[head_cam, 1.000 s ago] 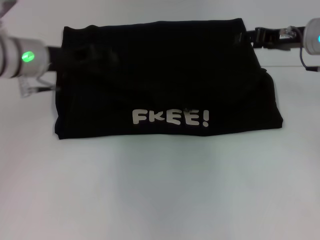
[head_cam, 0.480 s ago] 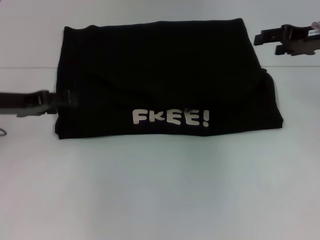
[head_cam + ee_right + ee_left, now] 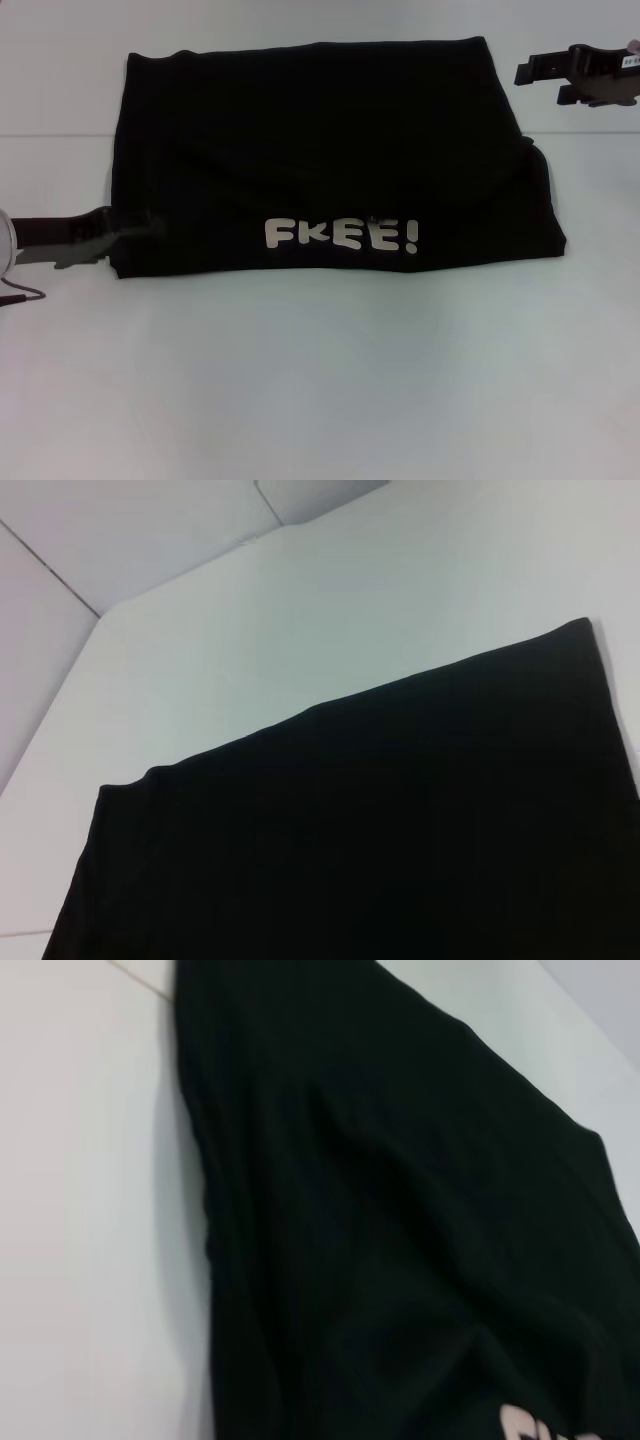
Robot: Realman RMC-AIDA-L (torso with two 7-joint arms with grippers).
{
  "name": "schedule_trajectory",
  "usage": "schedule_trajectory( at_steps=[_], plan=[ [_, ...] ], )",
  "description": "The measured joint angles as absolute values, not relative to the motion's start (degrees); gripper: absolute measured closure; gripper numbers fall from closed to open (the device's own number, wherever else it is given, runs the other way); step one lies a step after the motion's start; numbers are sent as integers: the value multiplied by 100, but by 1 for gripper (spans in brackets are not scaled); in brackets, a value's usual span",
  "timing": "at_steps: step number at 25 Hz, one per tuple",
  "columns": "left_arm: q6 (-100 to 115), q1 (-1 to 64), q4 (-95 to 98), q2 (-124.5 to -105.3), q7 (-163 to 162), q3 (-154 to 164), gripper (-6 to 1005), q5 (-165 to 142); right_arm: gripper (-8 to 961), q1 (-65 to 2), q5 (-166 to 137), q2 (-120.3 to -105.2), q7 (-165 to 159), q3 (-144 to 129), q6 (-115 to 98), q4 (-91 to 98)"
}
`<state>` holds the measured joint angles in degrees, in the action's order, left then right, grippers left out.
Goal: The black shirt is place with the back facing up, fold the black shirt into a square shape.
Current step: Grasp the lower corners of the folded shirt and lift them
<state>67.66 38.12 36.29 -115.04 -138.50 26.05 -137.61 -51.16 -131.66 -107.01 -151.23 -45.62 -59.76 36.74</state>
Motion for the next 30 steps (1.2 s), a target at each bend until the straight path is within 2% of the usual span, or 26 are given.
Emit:
schedule_trajectory(
  at_steps=[13,30],
  plan=[
    [5726,3845,3445,-11717,-12634,2702,209,-13748,142,-5133,-13166,-10732,-15086,-4553,-5883,3647],
    [5626,3864,3244,-11737,-12499,2707,210,-13789,141,-5116,-13139,-10737,-15048,-4553,-5870,3647]
  ],
)
